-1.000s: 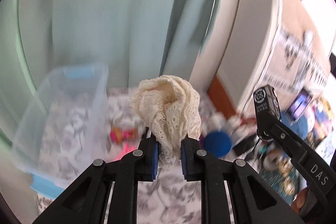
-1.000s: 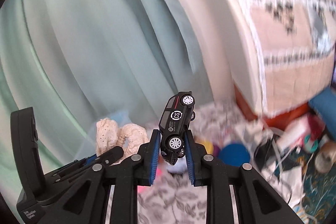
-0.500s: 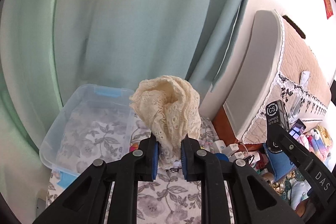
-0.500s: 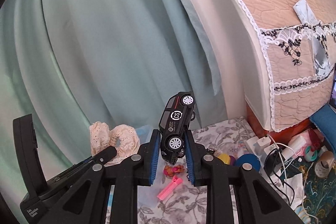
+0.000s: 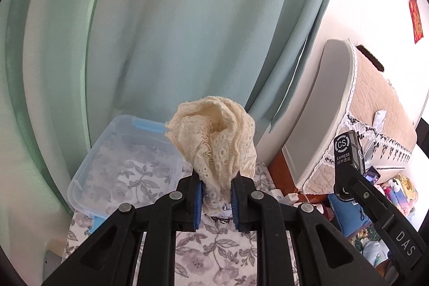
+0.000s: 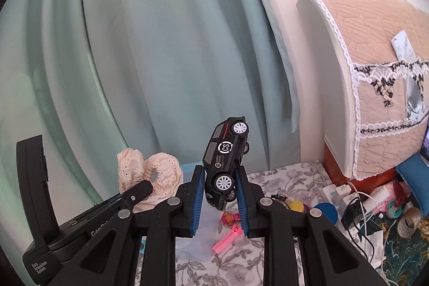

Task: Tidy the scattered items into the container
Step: 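Lift and carry the car with the right tool while the left tool carries the scrunchie over the container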

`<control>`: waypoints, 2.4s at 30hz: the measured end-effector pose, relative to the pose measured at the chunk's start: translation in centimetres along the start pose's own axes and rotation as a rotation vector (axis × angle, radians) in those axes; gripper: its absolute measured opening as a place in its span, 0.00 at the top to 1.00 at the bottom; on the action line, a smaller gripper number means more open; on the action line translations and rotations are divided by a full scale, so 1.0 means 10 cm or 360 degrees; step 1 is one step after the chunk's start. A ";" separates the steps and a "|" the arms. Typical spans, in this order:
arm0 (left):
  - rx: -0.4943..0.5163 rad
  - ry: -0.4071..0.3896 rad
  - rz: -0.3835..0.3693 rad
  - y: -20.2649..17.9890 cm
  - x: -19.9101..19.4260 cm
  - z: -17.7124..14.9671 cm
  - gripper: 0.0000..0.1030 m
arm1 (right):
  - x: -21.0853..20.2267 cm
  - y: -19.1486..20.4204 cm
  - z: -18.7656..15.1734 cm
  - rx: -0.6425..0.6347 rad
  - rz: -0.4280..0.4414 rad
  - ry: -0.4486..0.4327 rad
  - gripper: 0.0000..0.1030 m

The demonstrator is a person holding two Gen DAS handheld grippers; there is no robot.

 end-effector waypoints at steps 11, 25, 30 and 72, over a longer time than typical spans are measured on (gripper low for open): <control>-0.0048 -0.0081 0.0001 0.16 -0.22 0.08 0.83 | -0.07 0.28 0.03 -0.0081 0.0037 -0.0025 0.76; -0.0200 -0.0047 0.0121 0.74 -0.05 0.06 0.83 | 0.43 0.63 -0.21 -0.0179 0.0112 0.0129 0.76; -0.0260 -0.0013 0.0186 0.99 0.07 0.01 0.83 | 0.71 0.77 -0.36 -0.0211 0.0150 0.0222 0.76; -0.0461 0.0311 0.0433 2.06 0.88 -0.49 0.82 | 2.23 1.10 -1.29 -0.0282 0.0315 0.0774 0.76</control>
Point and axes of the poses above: each gripper's, at about its wrist camera, not at the fingertips, and x roughly the way its jaws point, y to its left, z to its top, the point moved 3 cm from there along x, roughly the way its jaws point, and after that the axes turned 12 degrees about -z, right-handed, at the moved point
